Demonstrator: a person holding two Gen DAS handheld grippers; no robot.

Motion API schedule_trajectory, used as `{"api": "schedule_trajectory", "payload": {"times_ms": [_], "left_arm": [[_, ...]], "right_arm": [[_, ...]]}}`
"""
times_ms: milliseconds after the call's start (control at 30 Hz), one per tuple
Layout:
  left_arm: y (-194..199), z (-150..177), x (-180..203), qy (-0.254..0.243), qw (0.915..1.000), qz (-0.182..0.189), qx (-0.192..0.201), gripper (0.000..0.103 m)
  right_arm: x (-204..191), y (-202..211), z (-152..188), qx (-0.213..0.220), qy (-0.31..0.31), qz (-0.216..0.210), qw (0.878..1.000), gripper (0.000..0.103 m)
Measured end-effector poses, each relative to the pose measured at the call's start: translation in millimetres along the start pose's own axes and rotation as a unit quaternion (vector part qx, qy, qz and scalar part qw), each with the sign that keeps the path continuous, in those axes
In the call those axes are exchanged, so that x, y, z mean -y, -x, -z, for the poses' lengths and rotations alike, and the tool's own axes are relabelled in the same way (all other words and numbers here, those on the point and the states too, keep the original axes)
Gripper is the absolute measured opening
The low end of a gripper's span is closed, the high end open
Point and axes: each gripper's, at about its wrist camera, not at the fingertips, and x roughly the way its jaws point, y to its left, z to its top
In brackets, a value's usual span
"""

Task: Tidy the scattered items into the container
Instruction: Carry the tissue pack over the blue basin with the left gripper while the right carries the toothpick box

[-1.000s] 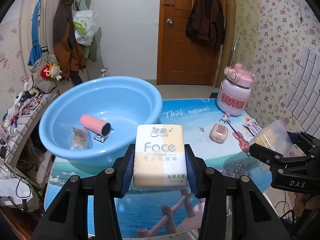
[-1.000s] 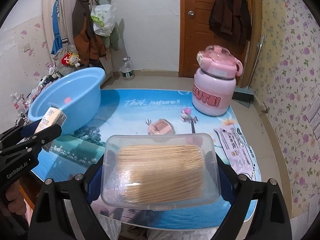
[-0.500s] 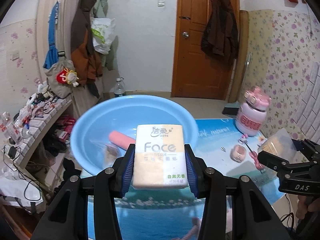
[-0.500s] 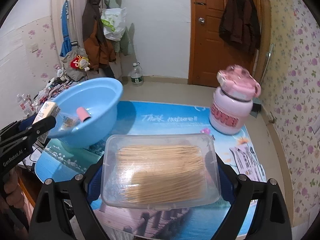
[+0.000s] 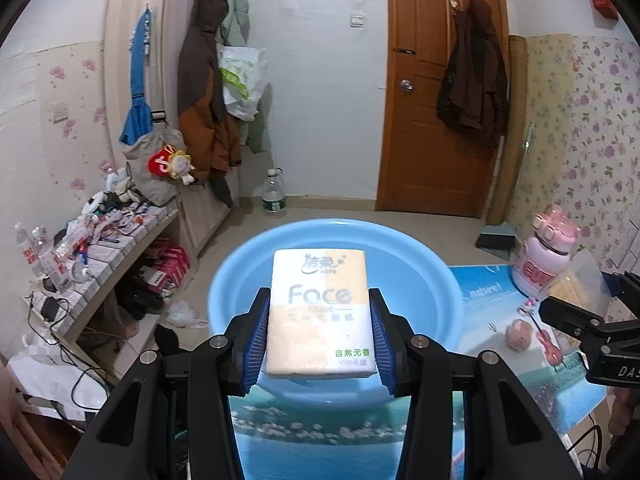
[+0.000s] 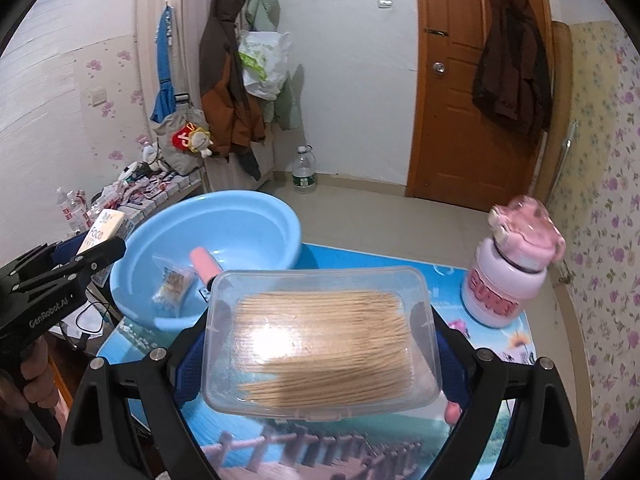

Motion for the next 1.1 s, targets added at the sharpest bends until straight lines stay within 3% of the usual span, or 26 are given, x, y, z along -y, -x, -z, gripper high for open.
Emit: {"api": "schedule_trajectory", "payload": {"times_ms": [733,1100], "left_arm": [[-27,-3,-22,0.006,0.9997,-0.018,-0.014,0.044],[-53,-1,-20,0.001,0.9992,-0.023,-0.034,0.044]], "right_arm": [[-68,-30,-36,0.016,0.034,-0.054,0.998,0.093],[-61,-52,-34,0.004,0.028,-0.053,0.998,0.093]]}}
